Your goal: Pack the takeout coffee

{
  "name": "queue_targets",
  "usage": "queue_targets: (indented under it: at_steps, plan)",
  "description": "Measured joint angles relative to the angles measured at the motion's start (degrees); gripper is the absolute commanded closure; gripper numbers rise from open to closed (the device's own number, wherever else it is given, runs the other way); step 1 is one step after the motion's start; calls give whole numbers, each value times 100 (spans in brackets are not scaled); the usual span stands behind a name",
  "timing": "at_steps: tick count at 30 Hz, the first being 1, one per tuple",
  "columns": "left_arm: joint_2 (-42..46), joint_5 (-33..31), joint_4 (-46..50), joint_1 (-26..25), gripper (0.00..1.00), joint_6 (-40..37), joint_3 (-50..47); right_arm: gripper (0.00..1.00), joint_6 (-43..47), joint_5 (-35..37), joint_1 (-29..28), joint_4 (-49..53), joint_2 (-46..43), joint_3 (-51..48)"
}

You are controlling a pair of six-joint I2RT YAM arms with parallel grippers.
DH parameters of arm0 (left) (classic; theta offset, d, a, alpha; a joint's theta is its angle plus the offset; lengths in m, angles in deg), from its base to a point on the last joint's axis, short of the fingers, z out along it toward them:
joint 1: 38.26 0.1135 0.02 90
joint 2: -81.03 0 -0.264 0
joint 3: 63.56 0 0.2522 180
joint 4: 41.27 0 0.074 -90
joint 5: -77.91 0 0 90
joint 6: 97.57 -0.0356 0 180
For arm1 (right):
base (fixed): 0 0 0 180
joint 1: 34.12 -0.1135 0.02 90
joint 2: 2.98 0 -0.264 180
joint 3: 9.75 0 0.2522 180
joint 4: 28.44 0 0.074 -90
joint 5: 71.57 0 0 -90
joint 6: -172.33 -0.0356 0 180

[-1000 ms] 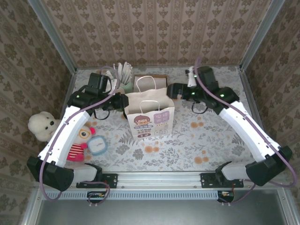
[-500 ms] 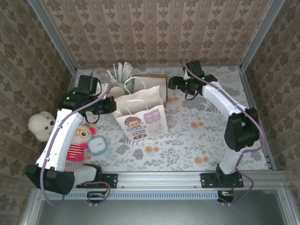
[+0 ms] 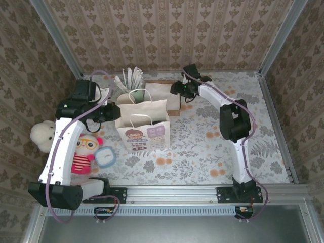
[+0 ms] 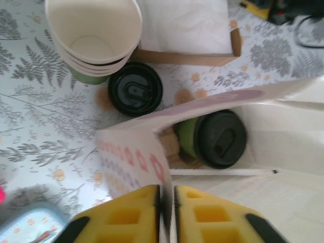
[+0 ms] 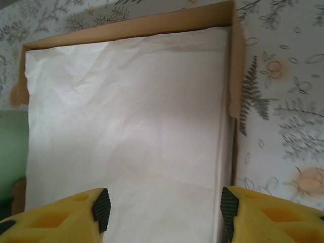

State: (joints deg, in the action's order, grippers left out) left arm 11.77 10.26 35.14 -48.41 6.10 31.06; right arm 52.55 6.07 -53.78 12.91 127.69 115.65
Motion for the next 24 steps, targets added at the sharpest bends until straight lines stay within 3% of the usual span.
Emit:
queue_targets:
  at_steps: [7,13,19,24]
  plan:
    - [166,297,-540,13,49,186,-243,35,426,341,-363,431,658,968]
    - [407,374,-833,13,21,317,-444,32,737,553,-498,813,850,1172]
    - [577,492,-1001,13,12,304,-568,35,1250,1099,-645,1434,1231,1825]
    - [614,496,-1088,13,7,304,-710,50,1554,1628,-824,1832,1438,2210]
